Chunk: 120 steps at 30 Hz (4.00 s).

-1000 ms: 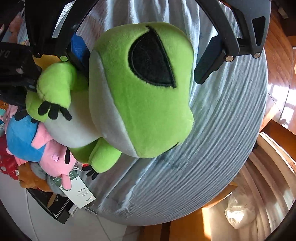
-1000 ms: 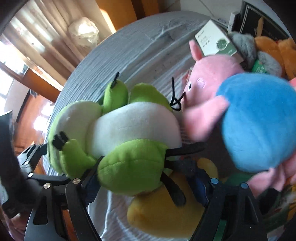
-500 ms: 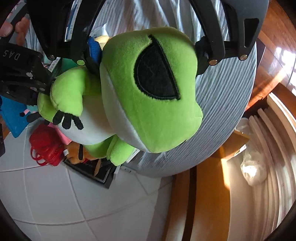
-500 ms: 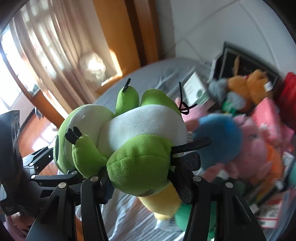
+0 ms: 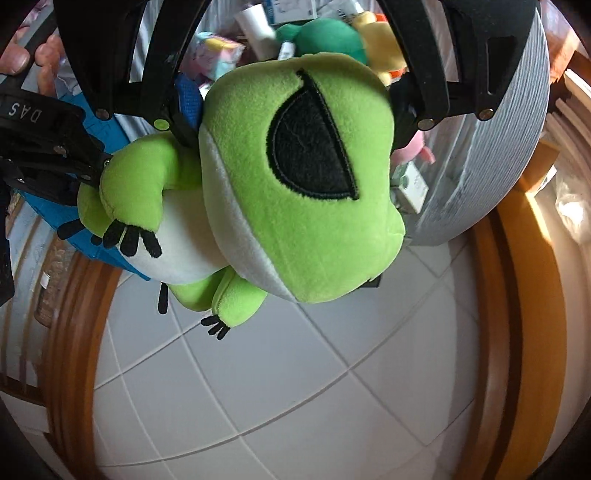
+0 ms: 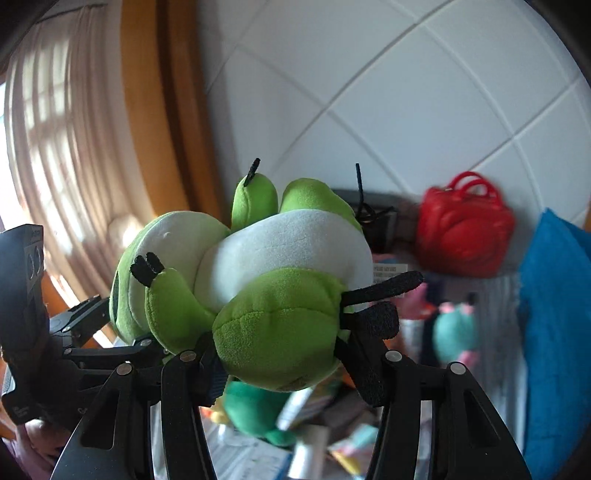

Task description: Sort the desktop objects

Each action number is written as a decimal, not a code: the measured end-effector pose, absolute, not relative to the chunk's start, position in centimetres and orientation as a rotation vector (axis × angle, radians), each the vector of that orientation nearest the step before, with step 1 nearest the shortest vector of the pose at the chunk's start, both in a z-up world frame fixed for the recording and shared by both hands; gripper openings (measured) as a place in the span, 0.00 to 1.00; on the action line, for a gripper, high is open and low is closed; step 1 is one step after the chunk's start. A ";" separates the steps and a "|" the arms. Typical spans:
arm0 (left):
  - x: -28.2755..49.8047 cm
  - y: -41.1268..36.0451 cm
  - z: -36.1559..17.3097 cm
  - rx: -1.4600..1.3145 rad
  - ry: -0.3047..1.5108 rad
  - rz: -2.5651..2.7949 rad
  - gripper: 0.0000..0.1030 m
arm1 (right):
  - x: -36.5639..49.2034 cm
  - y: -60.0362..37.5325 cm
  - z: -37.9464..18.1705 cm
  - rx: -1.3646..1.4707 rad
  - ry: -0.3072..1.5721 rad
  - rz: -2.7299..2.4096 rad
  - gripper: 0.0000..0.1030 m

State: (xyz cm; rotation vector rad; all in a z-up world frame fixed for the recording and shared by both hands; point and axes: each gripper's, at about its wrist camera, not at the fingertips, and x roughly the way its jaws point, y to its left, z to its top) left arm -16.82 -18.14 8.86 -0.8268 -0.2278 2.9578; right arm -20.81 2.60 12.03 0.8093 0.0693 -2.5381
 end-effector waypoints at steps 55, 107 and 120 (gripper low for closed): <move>-51.6 47.2 5.4 -1.563 0.098 2.353 0.79 | -41.2 69.8 8.7 1.538 -0.407 -2.714 0.62; -27.4 37.8 15.7 -0.978 0.069 2.679 0.80 | -21.7 59.0 15.6 1.324 0.167 -2.936 1.00; -26.6 37.7 14.7 -0.990 0.097 2.709 0.80 | -20.0 58.1 15.1 1.218 0.168 -2.960 1.00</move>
